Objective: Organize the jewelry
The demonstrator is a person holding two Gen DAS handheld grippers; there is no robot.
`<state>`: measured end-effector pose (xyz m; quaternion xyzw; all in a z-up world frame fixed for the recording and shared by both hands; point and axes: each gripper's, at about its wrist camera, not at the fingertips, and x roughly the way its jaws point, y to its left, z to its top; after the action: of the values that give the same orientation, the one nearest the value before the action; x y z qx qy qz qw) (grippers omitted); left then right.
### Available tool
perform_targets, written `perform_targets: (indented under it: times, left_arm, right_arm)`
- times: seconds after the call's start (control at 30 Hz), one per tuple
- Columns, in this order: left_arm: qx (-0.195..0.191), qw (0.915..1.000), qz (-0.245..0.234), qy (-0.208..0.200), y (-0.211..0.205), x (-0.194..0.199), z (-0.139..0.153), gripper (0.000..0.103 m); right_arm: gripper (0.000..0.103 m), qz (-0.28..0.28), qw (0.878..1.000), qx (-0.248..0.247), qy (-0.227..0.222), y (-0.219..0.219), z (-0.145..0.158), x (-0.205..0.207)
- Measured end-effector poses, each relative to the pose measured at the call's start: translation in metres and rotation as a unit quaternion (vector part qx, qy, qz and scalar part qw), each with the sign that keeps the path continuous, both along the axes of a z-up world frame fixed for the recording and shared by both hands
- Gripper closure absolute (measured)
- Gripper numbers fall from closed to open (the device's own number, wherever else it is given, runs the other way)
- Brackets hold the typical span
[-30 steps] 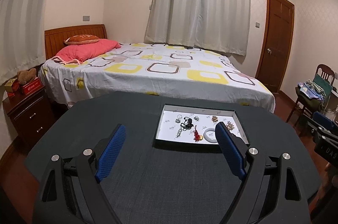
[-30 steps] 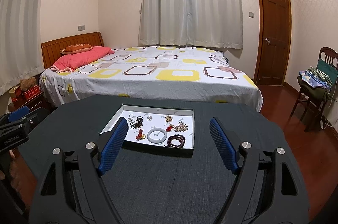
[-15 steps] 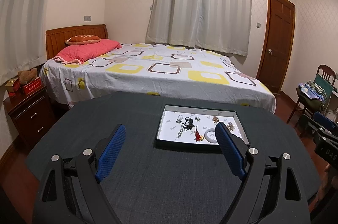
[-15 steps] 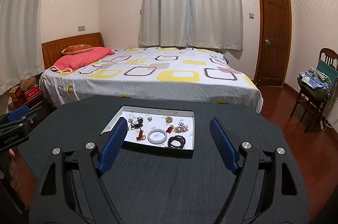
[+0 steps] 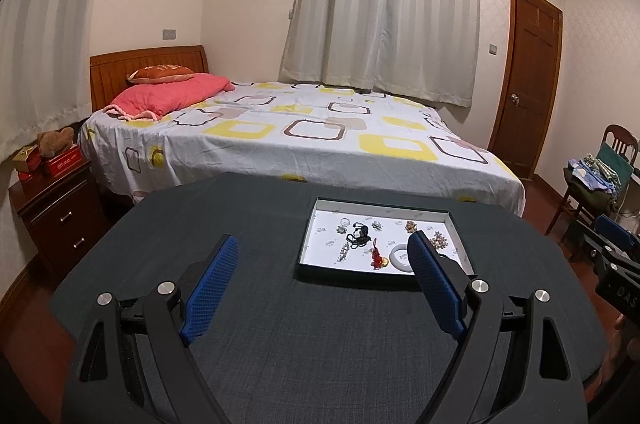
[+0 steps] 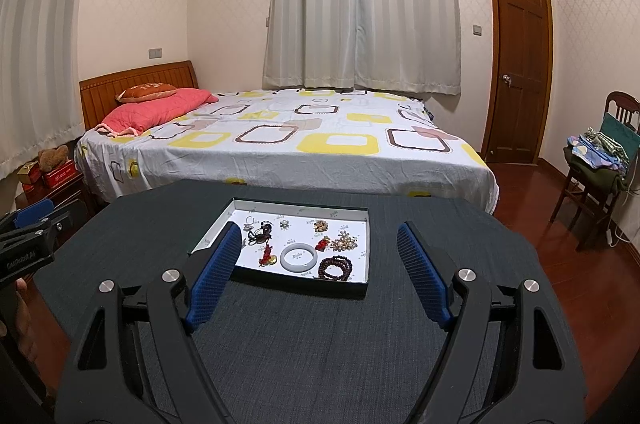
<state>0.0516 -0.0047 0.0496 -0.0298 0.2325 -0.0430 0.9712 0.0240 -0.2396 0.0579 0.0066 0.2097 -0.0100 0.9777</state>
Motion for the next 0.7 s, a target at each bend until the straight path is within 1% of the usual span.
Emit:
perform_targets:
  times: [0.2,0.43,0.7]
  left_arm:
    - [0.003,1.0,0.006,-0.002,-0.0003,0.0002,0.0018,0.019]
    - [0.013,0.9999,0.0,-0.005,-0.0043,0.0002,0.0013,0.019]
    - [0.0,0.9999,-0.011,-0.001,-0.0039,0.0002,-0.0009,0.019]
  right_arm:
    - [0.025,0.0,1.0,0.0,0.0,0.0003,-0.0002,-0.0002]
    - [0.025,0.0,1.0,0.0,0.0,0.0007,-0.0004,-0.0003]
    - [0.025,0.0,1.0,0.0,-0.001,0.0009,-0.0008,-0.0005]
